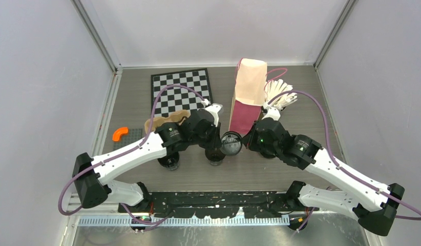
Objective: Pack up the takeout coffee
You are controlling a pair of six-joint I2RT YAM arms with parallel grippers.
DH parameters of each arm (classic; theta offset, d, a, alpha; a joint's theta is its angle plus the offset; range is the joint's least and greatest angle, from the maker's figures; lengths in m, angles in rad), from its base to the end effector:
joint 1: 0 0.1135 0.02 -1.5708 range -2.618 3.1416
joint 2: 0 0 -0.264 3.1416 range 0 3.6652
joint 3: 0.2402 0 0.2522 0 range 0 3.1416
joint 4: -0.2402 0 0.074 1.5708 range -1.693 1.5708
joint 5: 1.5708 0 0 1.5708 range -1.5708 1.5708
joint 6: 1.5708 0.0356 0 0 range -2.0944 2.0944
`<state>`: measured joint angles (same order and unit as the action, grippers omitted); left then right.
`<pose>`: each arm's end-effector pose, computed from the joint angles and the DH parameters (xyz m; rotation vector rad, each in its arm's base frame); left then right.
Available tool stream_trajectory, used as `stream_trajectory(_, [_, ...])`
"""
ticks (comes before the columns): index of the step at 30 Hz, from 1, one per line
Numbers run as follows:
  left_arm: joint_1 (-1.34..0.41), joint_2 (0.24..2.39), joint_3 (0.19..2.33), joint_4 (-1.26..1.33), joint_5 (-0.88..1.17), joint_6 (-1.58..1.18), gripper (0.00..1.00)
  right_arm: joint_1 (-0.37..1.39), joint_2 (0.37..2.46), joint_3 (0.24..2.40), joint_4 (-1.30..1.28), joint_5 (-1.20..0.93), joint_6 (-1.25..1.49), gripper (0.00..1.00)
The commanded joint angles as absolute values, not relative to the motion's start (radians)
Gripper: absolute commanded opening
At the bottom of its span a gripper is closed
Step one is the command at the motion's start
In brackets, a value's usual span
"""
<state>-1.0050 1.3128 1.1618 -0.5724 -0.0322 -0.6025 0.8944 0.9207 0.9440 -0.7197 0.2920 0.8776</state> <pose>0.1543 -0.2408 0.3187 0.4674 2.3790 -0.7602 0.1248 0.1391 0.3200 0.1389 2.3041 0.6194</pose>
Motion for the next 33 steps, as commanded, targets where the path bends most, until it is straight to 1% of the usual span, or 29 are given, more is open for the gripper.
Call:
stream_trajectory(1, [-1.005,1.289,1.140,-0.488,-0.005,-0.631,0.04,0.902,0.910,0.938,-0.609,0.275,0.856,0.00])
stream_trajectory(2, [-1.005,1.281,1.135,-0.481,-0.005,-0.634,0.00,0.902,0.909,0.934,-0.599,0.267,0.851,0.00])
stream_trajectory(4, [-1.005,1.263,1.128,-0.484,-0.009,-0.641,0.00,0.902,0.902,0.916,-0.569,0.249,0.840,0.01])
stream_trajectory(5, [-1.005,1.251,1.126,-0.493,-0.023,-0.644,0.00,0.902,0.895,0.897,-0.546,0.237,0.832,0.03])
stream_trajectory(8, [-1.004,1.199,1.107,-0.505,-0.068,-0.648,0.00,0.902,0.849,0.838,-0.476,0.224,0.811,0.15])
stream_trajectory(9, [-1.003,1.180,1.095,-0.502,-0.082,-0.646,0.00,0.902,0.827,0.824,-0.455,0.221,0.801,0.19])
stream_trajectory(12, [-0.989,1.107,1.056,-0.474,-0.093,-0.628,0.00,0.902,0.767,0.812,-0.410,0.199,0.755,0.45])
stream_trajectory(15, [-0.969,1.022,1.020,-0.455,-0.104,-0.621,0.00,0.902,0.717,0.821,-0.387,0.133,0.690,0.65])
stream_trajectory(18, [-0.932,0.966,1.021,-0.478,-0.084,-0.631,0.00,0.901,0.663,0.779,-0.289,0.026,0.557,0.72])
stream_trajectory(20, [-0.900,0.934,1.019,-0.491,-0.050,-0.648,0.00,0.902,0.646,0.764,-0.230,0.067,0.496,0.73])
stream_trajectory(22, [-0.860,0.912,1.022,-0.504,0.011,-0.676,0.00,0.902,0.661,0.801,-0.197,0.099,0.447,0.73])
stream_trajectory(24, [-0.798,0.899,1.036,-0.538,0.102,-0.701,0.00,0.901,0.689,0.830,-0.149,0.074,0.383,0.73])
stream_trajectory(28, [-0.641,0.860,1.047,-0.548,0.330,-0.780,0.00,0.901,0.721,0.811,-0.019,0.033,0.288,0.73])
stream_trajectory(31, [-0.496,0.844,1.017,-0.471,0.545,-0.885,0.00,0.901,0.722,0.770,0.079,0.019,0.252,0.74])
stream_trajectory(32, [-0.448,0.840,0.989,-0.414,0.623,-0.940,0.00,0.901,0.716,0.744,0.125,0.014,0.232,0.74])
stream_trajectory(33, [-0.396,0.836,0.946,-0.320,0.709,-1.020,0.00,0.902,0.708,0.715,0.182,-0.023,0.213,0.77])
